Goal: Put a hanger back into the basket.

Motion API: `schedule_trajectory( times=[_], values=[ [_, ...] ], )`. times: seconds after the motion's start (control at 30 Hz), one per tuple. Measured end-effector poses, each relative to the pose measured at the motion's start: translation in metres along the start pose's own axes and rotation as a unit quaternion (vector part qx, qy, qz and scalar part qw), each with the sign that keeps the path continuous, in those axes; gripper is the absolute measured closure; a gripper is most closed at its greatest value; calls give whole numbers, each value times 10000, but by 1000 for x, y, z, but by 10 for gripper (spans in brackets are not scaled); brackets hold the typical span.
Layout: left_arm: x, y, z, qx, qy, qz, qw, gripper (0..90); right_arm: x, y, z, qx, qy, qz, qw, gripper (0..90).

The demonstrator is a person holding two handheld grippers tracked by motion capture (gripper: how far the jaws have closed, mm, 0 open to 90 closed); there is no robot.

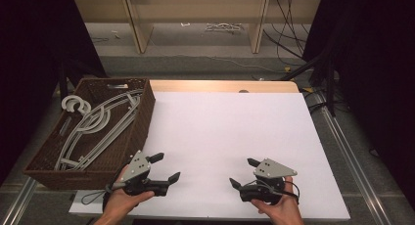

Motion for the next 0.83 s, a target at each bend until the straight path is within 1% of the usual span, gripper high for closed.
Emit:
schedule_trajectory(
  times=[0.07, 0.1, 0.2, 0.23, 0.27, 0.33, 0.4, 0.43, 0.47, 0.53, 0.63, 0.7, 0.77, 0.83],
  values=[
    [0, 0, -2, -29, -22, 11, 10000, 163, 3, -1, 2, -32, 9, -22, 10000, 170],
    [0, 0, -2, -39, -3, 12, 10000, 163, 3, -1, 1, -4, -35, -64, 10000, 170],
    [0, 1, -1, -58, 2, -38, 10000, 163, 4, -1, 0, -28, -53, -79, 10000, 169],
    [0, 2, -1, -70, 12, -51, 10000, 163, 3, -1, 0, -29, -43, -48, 10000, 169],
    [-1, 2, 0, -88, 32, -50, 9999, 163, 3, -1, 0, -38, 19, -19, 10000, 169],
    [-1, 2, 1, -61, 72, -65, 9999, 163, 2, -1, 0, -45, 16, -30, 10000, 169],
    [-1, 2, 2, -79, 50, -125, 9999, 163, 2, -1, 0, -35, 12, -40, 10000, 169],
    [0, 2, 2, -97, 69, -104, 9999, 163, 3, -1, 0, -15, -48, -60, 10000, 169],
    [0, 2, 2, -104, 76, -81, 9999, 163, 3, -1, 0, -17, -53, -66, 10000, 169],
    [0, 2, 1, -56, 75, -82, 9999, 163, 2, -1, 0, -8, -80, -95, 9999, 168],
    [-1, 2, 2, -102, 78, -77, 9999, 163, 2, -1, 0, 0, -77, -78, 9999, 168],
    [0, 2, 2, -95, 81, -68, 9999, 163, 2, 0, 0, -6, -82, -117, 9999, 168],
    [0, 2, 2, -57, 82, -91, 9999, 163, 2, -1, 0, -4, -81, -99, 9999, 168],
    [-1, 2, 2, -107, 84, -73, 9999, 163, 2, -1, 0, -6, -81, -104, 9999, 168]
  ],
)
Point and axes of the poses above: each handheld gripper's, and its own axes: x roughly backward along the jaws, y roughly out of its top, z roughly to its left, the point moved 2 cm from there along -x, roughly forward along the jaws, and after that the axes turned 3 degrees about -y, right-handed, at the moved point
